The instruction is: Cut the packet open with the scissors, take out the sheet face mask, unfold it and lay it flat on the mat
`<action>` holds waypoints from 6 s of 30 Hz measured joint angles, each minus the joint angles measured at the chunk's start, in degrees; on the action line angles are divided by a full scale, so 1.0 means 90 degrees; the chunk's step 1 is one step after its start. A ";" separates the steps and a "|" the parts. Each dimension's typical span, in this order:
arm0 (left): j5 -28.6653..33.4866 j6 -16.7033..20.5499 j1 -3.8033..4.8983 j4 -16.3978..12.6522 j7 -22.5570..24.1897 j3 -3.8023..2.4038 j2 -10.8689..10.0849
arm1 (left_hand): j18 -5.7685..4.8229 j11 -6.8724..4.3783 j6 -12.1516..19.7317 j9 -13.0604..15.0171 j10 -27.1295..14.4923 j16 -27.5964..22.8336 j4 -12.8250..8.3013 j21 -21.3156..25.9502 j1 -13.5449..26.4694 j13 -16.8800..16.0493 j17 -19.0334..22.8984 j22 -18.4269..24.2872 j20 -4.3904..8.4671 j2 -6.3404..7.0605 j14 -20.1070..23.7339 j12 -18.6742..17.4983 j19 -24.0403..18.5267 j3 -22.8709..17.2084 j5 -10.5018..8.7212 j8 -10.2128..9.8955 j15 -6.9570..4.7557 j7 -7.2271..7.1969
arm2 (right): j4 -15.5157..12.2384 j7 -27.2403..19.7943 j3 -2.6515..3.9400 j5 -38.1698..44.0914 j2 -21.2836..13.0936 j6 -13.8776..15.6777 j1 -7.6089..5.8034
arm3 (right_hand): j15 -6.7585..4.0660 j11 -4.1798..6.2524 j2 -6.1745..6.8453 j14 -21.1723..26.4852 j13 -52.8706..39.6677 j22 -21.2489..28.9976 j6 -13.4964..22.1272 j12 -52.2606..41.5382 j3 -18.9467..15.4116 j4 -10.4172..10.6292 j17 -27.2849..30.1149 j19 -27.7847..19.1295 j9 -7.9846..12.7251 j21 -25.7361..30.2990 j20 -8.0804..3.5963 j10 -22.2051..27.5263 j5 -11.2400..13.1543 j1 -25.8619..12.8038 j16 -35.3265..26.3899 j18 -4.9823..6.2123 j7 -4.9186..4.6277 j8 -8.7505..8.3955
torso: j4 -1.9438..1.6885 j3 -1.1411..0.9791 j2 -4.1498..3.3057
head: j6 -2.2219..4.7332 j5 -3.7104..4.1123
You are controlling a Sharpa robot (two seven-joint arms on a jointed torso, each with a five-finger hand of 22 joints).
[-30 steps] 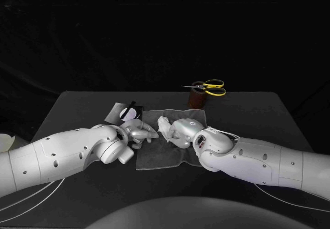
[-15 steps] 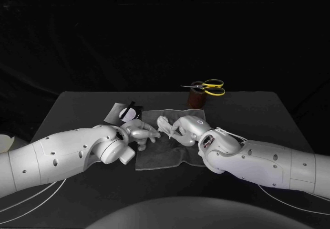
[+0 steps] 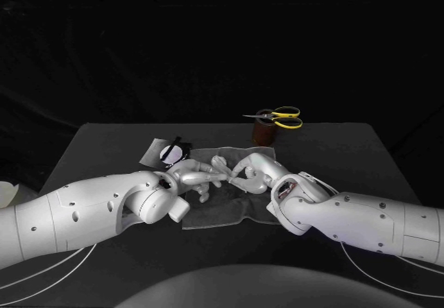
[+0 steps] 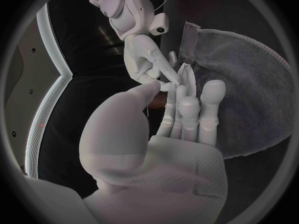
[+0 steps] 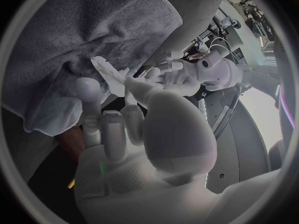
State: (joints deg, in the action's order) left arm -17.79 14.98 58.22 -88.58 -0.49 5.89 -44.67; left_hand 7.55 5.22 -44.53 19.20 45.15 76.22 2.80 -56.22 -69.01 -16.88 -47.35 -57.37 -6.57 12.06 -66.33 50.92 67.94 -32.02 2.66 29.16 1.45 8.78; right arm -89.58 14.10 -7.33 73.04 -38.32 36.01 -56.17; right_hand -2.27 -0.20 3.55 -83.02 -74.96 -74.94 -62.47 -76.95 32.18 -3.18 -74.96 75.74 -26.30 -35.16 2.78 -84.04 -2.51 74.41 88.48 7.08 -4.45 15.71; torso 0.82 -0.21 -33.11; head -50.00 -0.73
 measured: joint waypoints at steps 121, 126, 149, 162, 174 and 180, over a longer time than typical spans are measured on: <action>0.1737 0.0457 -0.0101 0.0072 0.0531 0.0034 0.0139 | 0.0134 -0.0282 -0.0748 -0.0534 -0.0148 0.0621 -0.0603 -0.0435 -0.0673 -0.0378 -0.1006 -0.0612 0.0205 -0.0659 -0.0380 0.1295 0.0030 -0.1725 -0.0003 0.0706 -0.0242 -0.0227 | -0.0325 -0.0595 0.0030 -0.1045 -0.0173 0.0262 -0.0009 | -0.0001 0.0011 -0.0108 -0.0001 0.0007 0.0001 0.0091 0.0125 0.0290 0.0172 0.0006 0.0019 -0.0232 0.0103 -0.0021 -0.0011 -0.0007 -0.0396 -0.0025 0.0047 0.0007 0.0056 | -0.0009 0.0002 0.0000 | 0.0000 0.0012; 0.1609 0.0597 -0.0096 0.0089 0.0514 0.0030 0.0110 | 0.0133 -0.0283 -0.0747 -0.0261 -0.0194 0.0726 -0.0959 -0.0724 -0.0267 -0.0395 -0.1187 -0.0861 0.0240 -0.0498 -0.0515 0.1450 0.0108 -0.2376 -0.0003 0.0791 -0.0263 -0.0228 | -0.0322 -0.0688 0.0025 -0.1158 -0.0238 0.0259 -0.0002 | -0.0001 0.0011 -0.0136 -0.0001 0.0005 0.0004 0.0111 0.0125 0.0300 0.0181 0.0005 0.0019 -0.0232 0.0148 -0.0021 -0.0011 -0.0007 -0.0424 -0.0026 0.0045 0.0009 0.0056 | -0.0009 0.0002 0.0000 | 0.0000 0.0008; 0.1201 0.0755 -0.0097 0.0065 0.0235 0.0030 0.0105 | 0.0038 -0.0222 -0.0194 0.1077 -0.0404 0.0800 -0.0919 -0.0608 0.0401 -0.0306 -0.1152 -0.0805 0.0123 -0.0688 -0.0487 0.1554 -0.0104 -0.2235 0.0027 0.0504 -0.0144 -0.0106 | -0.0253 -0.1007 0.0030 -0.1491 -0.0254 -0.0007 -0.0003 | 0.0035 -0.0071 -0.0141 -0.0035 0.0003 -0.0001 0.0367 0.0264 0.0367 0.0192 0.0000 -0.0188 -0.0272 0.0485 0.0079 0.0000 -0.0001 -0.0503 -0.0080 0.0153 -0.0075 0.0029 | -0.0012 0.0009 0.0001 | 0.0000 0.0015; 0.1149 0.0170 -0.0097 0.0047 -0.0076 0.0030 0.0106 | 0.0037 -0.0146 -0.0255 0.0623 -0.0372 0.0768 0.0371 -0.0202 0.1283 -0.0251 -0.0958 -0.0470 0.0009 -0.0572 -0.0284 0.1610 -0.0212 -0.0550 0.0040 -0.0025 -0.0034 -0.0112 | -0.0227 -0.1011 0.0030 -0.1468 -0.0226 -0.0064 -0.0004 | 0.0035 -0.0072 -0.0199 -0.0035 0.0001 0.0004 0.0326 0.0203 0.0385 0.0173 0.0006 -0.0170 -0.0272 0.0417 0.0079 0.0000 -0.0009 -0.0444 -0.0074 0.0146 -0.0056 0.0056 | -0.0011 0.0009 0.0001 | 0.0000 0.0008; 0.1138 -0.0056 -0.0097 0.0047 -0.0366 0.0033 0.0076 | 0.0036 -0.0157 -0.0513 0.0417 -0.0312 0.0800 0.1031 -0.0175 0.1161 -0.0257 -0.1045 -0.0452 0.0061 -0.0507 -0.0332 0.1734 -0.0048 0.0431 0.0040 -0.0146 -0.0082 -0.0162 | -0.0233 -0.1006 0.0030 -0.1438 -0.0232 -0.0057 -0.0004 | 0.0035 -0.0072 -0.0215 -0.0035 0.0005 0.0000 0.0327 0.0174 0.0384 0.0173 0.0005 -0.0125 -0.0272 0.0344 0.0079 0.0000 -0.0010 -0.0428 -0.0049 0.0133 -0.0055 0.0056 | -0.0009 0.0005 0.0001 | 0.0000 0.0007; 0.1138 -0.0101 -0.0097 0.0045 -0.0449 0.0033 0.0061 | 0.0037 -0.0169 -0.0600 0.0346 -0.0299 0.0819 0.1397 -0.0175 0.1016 -0.0257 -0.1077 -0.0453 0.0080 -0.0584 -0.0366 0.1763 0.0018 0.0797 0.0040 -0.0187 -0.0116 -0.0178 | -0.0233 -0.1002 0.0030 -0.1406 -0.0239 -0.0049 -0.0004 | 0.0035 -0.0072 -0.0215 -0.0035 0.0005 -0.0001 0.0328 0.0174 0.0383 0.0173 0.0003 -0.0125 -0.0272 0.0344 0.0079 0.0000 -0.0006 -0.0428 -0.0050 0.0100 -0.0053 0.0056 | -0.0009 0.0006 0.0001 | 0.0000 0.0011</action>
State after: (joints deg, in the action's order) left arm -7.55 14.07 57.35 -88.18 -4.53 6.19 -44.13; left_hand 7.89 3.70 -49.93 22.31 42.45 83.60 15.38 -57.80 -59.86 -19.19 -57.04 -61.44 -5.85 6.80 -69.62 66.79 68.10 -24.84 3.02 27.48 0.41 7.18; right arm -91.68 5.09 -7.06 60.39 -40.47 35.57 -56.21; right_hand -1.96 -0.85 1.62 -83.33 -74.91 -74.95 -59.52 -75.38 35.63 -1.62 -74.93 74.61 -28.75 -32.06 3.50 -84.03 -2.56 70.56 88.04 7.98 -4.93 16.21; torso 0.75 -0.16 -33.11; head -50.00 -0.63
